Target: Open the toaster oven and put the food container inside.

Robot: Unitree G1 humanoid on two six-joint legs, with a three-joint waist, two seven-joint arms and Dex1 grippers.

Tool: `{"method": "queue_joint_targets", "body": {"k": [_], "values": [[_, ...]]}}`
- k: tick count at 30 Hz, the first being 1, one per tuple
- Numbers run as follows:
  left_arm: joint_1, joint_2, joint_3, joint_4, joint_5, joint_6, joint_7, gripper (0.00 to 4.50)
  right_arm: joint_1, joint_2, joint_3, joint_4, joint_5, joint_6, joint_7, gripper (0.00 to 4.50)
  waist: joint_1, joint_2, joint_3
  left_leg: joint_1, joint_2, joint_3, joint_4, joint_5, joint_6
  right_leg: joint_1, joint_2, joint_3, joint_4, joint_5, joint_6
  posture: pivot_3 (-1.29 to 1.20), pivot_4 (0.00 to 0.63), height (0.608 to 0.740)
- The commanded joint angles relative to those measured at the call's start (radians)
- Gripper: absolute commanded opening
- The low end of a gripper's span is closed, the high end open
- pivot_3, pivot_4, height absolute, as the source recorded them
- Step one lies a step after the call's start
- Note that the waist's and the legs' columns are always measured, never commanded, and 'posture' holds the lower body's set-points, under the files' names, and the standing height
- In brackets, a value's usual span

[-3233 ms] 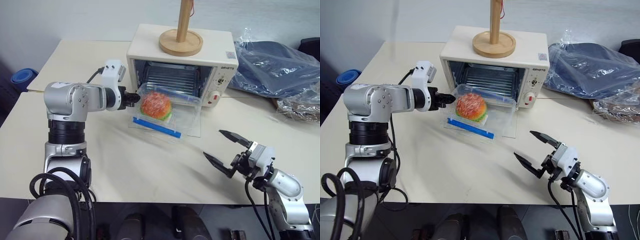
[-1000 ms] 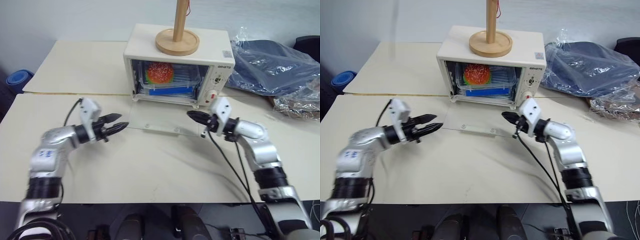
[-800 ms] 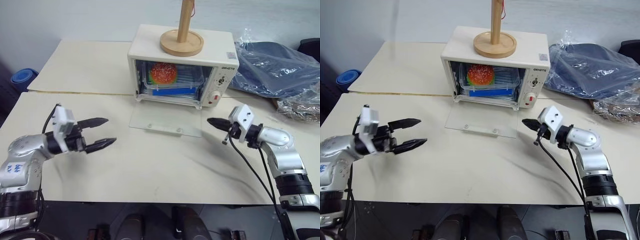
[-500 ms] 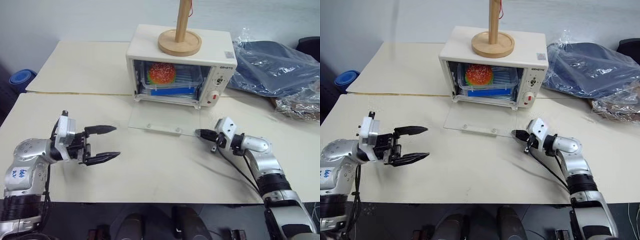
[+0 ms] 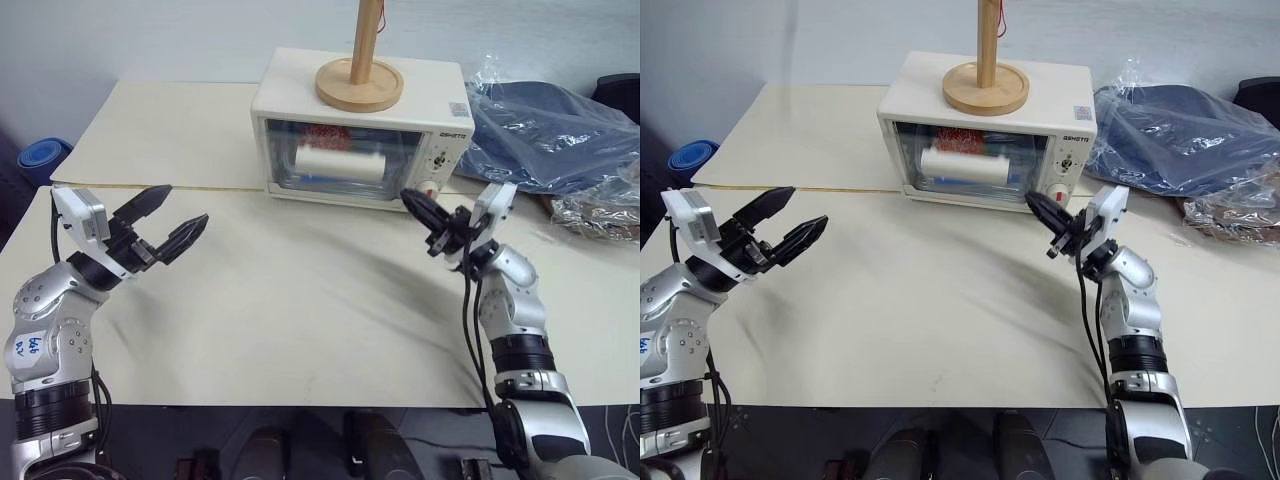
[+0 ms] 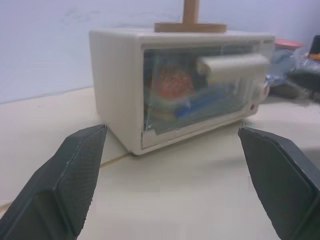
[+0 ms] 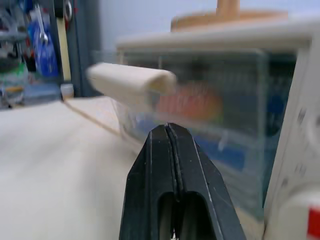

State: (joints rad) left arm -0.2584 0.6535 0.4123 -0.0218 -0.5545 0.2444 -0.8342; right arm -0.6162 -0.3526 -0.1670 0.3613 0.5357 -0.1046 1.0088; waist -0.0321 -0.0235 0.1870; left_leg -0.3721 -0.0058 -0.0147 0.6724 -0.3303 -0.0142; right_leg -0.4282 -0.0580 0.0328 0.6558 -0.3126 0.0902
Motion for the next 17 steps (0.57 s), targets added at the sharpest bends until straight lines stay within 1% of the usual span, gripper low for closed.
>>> {"method": "queue_joint_targets", "body": {"k": [1, 3, 6, 7, 9, 10, 13, 15, 17], "values": [[0.071, 0.048, -0.014, 0.004, 0.083, -0.075, -0.041, 4.49, 0.028, -0.069, 0.004, -0.103, 0.021, 0.057, 0.070, 0.17, 0.001, 0.000, 0.000, 0.000, 0.000, 0.000, -0.001, 0.000, 0.000, 0.000, 0.000, 0.000, -0.001, 0.000, 0.000, 0.00, 0.150, 0.740], [0.129, 0.068, -0.018, 0.004, 0.110, -0.125, -0.082, 4.50, 0.084, -0.130, 0.039, -0.164, 0.001, 0.060, 0.163, 0.54, 0.005, 0.000, 0.000, 0.000, 0.000, 0.000, -0.003, 0.000, 0.000, 0.000, 0.000, 0.000, -0.003, 0.000, 0.000, 0.00, 0.150, 0.740], [0.194, 0.087, -0.007, -0.024, 0.107, -0.140, -0.112, 4.50, 0.149, -0.184, 0.042, -0.208, -0.007, 0.048, 0.212, 1.52, 0.006, 0.000, 0.000, 0.000, 0.000, 0.000, -0.005, 0.000, 0.001, 0.001, -0.001, -0.001, -0.007, 0.000, 0.000, 0.00, 0.150, 0.740], [0.224, 0.095, 0.003, -0.035, 0.109, -0.142, -0.122, 4.50, 0.186, -0.211, 0.042, -0.215, -0.022, 0.019, 0.249, 1.78, 0.005, 0.000, 0.000, -0.001, 0.000, 0.000, -0.005, 0.000, 0.001, 0.000, -0.001, -0.001, -0.009, 0.000, 0.000, 0.00, 0.150, 0.740], [0.293, 0.098, 0.035, -0.058, 0.109, -0.189, -0.147, 4.50, 0.274, -0.268, 0.048, -0.223, -0.062, -0.053, 0.327, 2.54, 0.006, 0.000, 0.000, 0.000, 0.000, 0.000, -0.005, -0.001, 0.003, 0.001, -0.001, 0.000, -0.011, 0.000, 0.000, 0.00, 0.150, 0.740], [0.321, 0.103, 0.044, -0.058, 0.120, -0.208, -0.150, 4.50, 0.306, -0.282, 0.045, -0.227, -0.063, -0.072, 0.348, 2.76, 0.006, 0.000, 0.000, 0.000, 0.000, 0.000, -0.006, -0.002, 0.005, 0.001, -0.002, 0.000, -0.011, 0.000, 0.000, 0.00, 0.150, 0.740], [0.386, 0.101, 0.063, -0.048, 0.126, -0.250, -0.159, 4.50, 0.358, -0.291, 0.027, -0.229, -0.062, -0.107, 0.348, 3.82, 0.000, 0.001, 0.000, 0.001, 0.000, 0.001, -0.006, -0.003, 0.006, 0.002, -0.001, 0.000, -0.010, 0.000, 0.000, 0.00, 0.150, 0.740], [0.429, 0.089, 0.077, -0.037, 0.130, -0.276, -0.159, 4.50, 0.390, -0.297, 0.027, -0.230, -0.073, -0.123, 0.352, 4.44, -0.003, 0.001, 0.000, 0.003, 0.000, 0.002, -0.006, -0.003, 0.006, 0.002, -0.001, 0.001, -0.009, 0.001, -0.001, 0.00, 0.150, 0.740], [0.457, 0.086, 0.082, -0.032, 0.136, -0.288, -0.153, 4.50, 0.406, -0.291, 0.023, -0.234, -0.074, -0.127, 0.337, 4.48, -0.003, 0.001, 0.000, 0.006, 0.000, 0.001, -0.007, -0.003, 0.006, 0.003, -0.001, 0.001, -0.008, 0.001, -0.002, 0.00, 0.150, 0.740]]}}
